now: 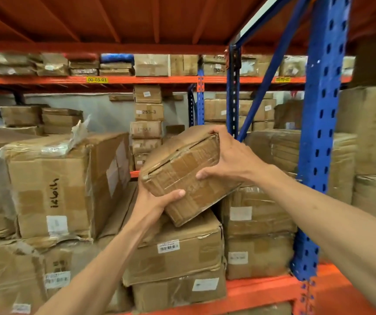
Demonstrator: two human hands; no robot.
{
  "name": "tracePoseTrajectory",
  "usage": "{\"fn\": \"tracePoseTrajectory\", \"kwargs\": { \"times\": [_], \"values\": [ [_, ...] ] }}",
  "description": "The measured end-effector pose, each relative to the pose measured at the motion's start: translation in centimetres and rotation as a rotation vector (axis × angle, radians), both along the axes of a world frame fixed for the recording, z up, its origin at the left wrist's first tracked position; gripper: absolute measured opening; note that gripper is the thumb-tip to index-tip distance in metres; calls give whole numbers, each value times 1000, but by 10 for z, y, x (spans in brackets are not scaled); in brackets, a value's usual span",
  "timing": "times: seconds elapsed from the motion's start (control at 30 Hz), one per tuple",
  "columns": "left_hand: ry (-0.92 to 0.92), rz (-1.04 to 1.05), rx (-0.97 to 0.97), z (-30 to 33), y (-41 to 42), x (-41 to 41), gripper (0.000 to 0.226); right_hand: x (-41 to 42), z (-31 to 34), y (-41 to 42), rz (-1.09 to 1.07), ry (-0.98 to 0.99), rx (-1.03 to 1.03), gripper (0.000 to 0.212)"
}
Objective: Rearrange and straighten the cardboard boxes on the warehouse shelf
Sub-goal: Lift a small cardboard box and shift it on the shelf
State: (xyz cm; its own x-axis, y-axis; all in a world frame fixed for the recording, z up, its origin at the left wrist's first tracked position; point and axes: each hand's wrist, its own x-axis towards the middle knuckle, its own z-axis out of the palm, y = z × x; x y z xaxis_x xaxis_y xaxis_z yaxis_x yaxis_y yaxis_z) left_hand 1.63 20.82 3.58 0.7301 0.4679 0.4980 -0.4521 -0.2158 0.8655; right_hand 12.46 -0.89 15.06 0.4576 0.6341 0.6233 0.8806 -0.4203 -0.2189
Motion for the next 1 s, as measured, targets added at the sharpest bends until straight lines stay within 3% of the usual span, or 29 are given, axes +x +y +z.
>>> {"fn": "tracePoseTrajectory", "kwargs": {
  "times": [0.2, 0.37, 0.43, 0.5, 0.57, 0.6, 0.73, 1.0],
  "values": [
    [-30, -13, 105, 23, -6, 13, 114, 9, 17, -25, -28, 9, 94, 101],
    [10, -91, 368, 71, -50, 46, 116, 40, 14, -88, -156, 81, 226, 98],
    [70, -133, 478, 81, -81, 68, 127, 57, 7, -121, -332, 19, 131, 99],
    [138, -156, 529, 87, -109, 89, 137, 71, 8, -147, -487, -199, 5, 104],
    [176, -166, 528, 92, -120, 102, 142, 84, 17, -159, -512, -471, -180, 110],
    [179, -186, 513, 93, -119, 107, 141, 88, 22, -159, -488, -499, -279, 113],
    [180, -257, 487, 93, -110, 114, 140, 106, 28, -155, -360, -325, -365, 116],
    [225, -201, 448, 92, -113, 123, 132, 122, 31, -147, -389, -369, -434, 121]
  ]
}}
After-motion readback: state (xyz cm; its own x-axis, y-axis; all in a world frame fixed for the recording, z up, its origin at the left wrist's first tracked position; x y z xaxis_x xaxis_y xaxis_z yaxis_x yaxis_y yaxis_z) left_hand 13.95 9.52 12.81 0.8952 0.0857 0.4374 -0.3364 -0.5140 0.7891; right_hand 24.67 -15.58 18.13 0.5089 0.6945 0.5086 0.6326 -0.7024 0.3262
